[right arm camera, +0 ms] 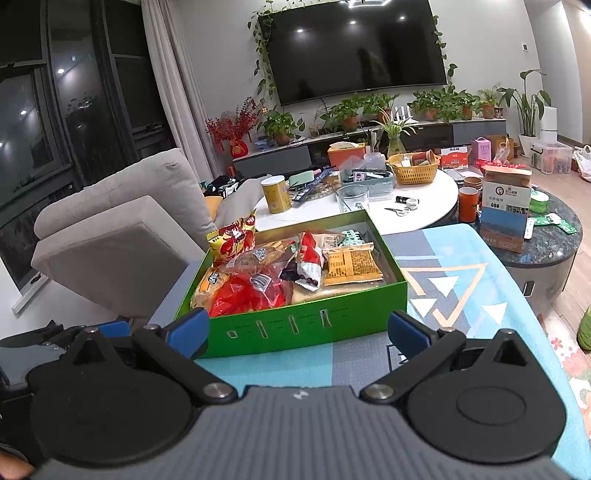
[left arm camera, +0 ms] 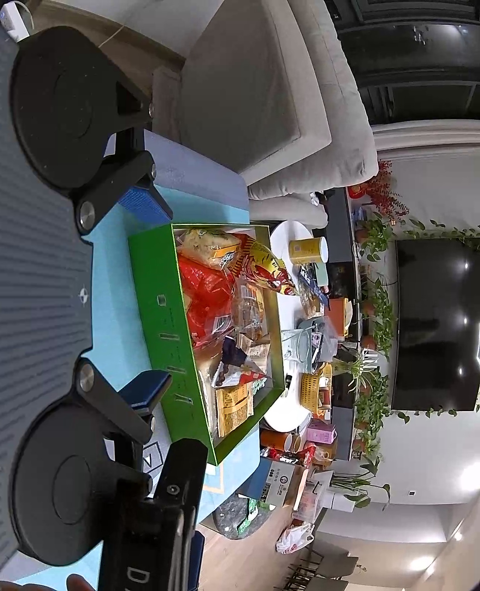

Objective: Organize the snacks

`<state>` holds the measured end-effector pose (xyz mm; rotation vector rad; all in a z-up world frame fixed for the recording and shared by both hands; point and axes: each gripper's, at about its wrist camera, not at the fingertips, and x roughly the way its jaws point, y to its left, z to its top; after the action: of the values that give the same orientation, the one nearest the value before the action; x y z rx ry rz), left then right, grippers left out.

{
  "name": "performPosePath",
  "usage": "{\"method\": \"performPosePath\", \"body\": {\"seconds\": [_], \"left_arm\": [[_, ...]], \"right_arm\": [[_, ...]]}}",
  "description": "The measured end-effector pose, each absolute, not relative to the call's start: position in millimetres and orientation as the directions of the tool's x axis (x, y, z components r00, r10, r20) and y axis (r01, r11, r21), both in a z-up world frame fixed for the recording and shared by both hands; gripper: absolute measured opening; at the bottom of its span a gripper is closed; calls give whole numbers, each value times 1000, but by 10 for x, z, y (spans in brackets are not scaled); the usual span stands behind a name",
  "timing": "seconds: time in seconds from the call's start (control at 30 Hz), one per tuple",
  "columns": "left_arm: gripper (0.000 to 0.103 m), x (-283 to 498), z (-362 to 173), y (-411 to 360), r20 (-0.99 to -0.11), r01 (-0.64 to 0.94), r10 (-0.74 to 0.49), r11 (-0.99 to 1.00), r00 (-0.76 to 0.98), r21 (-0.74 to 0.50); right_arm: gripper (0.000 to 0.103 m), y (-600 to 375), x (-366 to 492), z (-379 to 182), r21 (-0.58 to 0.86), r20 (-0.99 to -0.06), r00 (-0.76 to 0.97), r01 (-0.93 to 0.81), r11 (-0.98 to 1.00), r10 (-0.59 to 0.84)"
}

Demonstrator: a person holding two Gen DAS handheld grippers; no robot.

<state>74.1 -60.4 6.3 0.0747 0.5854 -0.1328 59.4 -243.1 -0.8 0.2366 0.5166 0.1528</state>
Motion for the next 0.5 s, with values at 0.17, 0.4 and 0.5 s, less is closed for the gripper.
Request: {"method": "performPosePath", "body": {"seconds": [0.17,0.4,0.5], "left_arm": [[85,730,64,-603,-551,148,-107,989,827,30],[85,723,81,-592,-554,142,-101,989,827,31],[85,726,79,-587,-559,137,-97,990,823,31]], "right_arm": [[58,-2433,571,7,257,-468,860,-88,962,204],[58,-2424,560,24,254,-468,860,-90,963,204],[58,-2423,556,26,252,-468,860,-90,964,203]]}}
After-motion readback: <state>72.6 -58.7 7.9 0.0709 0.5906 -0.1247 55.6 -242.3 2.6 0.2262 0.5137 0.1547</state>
